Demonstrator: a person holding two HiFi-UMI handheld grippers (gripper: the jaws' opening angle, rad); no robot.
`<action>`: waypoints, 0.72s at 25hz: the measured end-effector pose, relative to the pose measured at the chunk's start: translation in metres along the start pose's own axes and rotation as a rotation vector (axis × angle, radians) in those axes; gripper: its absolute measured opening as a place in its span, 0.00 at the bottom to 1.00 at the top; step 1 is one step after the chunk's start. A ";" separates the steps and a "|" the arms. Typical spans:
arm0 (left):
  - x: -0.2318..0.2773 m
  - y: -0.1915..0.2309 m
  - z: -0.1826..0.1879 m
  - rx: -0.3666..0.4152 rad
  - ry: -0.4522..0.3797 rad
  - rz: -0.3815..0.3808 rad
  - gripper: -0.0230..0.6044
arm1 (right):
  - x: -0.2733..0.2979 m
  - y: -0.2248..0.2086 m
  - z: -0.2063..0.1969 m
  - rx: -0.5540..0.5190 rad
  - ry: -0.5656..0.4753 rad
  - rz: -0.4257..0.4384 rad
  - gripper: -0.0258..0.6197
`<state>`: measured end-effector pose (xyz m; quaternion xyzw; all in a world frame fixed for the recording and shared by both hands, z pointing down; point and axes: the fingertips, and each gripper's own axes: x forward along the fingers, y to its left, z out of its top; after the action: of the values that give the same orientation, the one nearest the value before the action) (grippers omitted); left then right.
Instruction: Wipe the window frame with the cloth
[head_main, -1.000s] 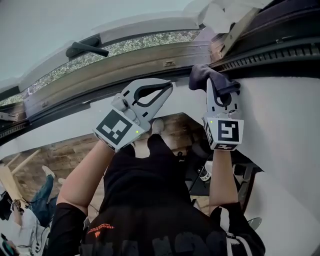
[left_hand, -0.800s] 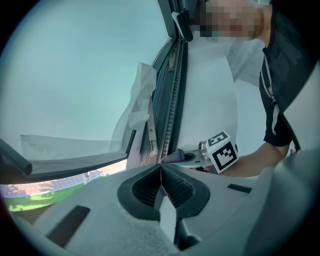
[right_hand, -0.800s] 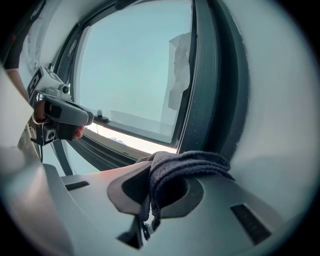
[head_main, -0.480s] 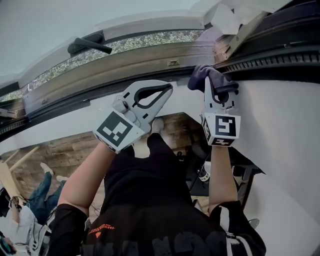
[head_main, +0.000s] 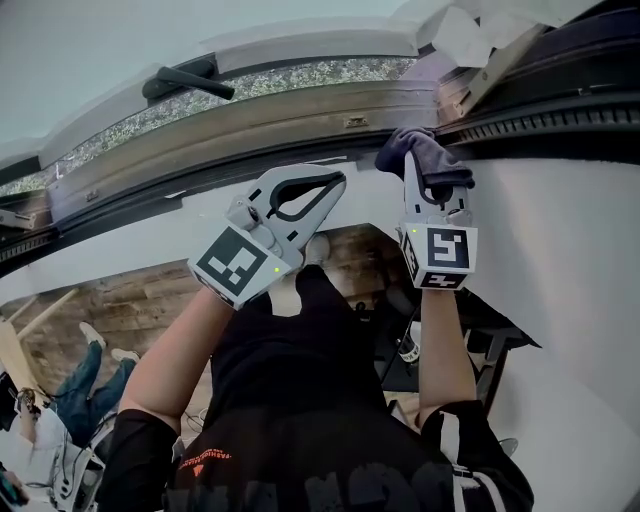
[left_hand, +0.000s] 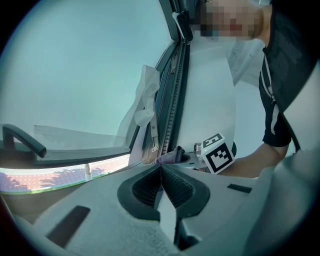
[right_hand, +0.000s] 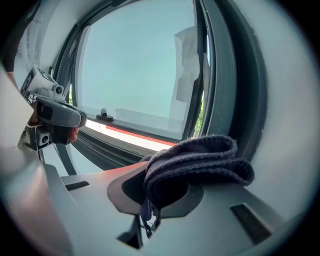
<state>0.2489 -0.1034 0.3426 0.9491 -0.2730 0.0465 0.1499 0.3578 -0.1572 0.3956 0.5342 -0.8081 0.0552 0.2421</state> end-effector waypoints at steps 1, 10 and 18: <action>-0.002 0.000 -0.001 -0.002 -0.002 0.003 0.07 | 0.000 0.003 0.000 -0.002 0.000 0.005 0.09; -0.033 0.007 -0.007 -0.022 -0.014 0.035 0.07 | 0.005 0.040 0.008 -0.022 0.001 0.050 0.09; -0.063 0.016 -0.011 -0.022 -0.026 0.067 0.07 | 0.009 0.069 0.014 -0.036 0.001 0.077 0.09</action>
<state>0.1873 -0.0811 0.3464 0.9383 -0.3070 0.0360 0.1551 0.2891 -0.1410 0.3989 0.4980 -0.8289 0.0500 0.2497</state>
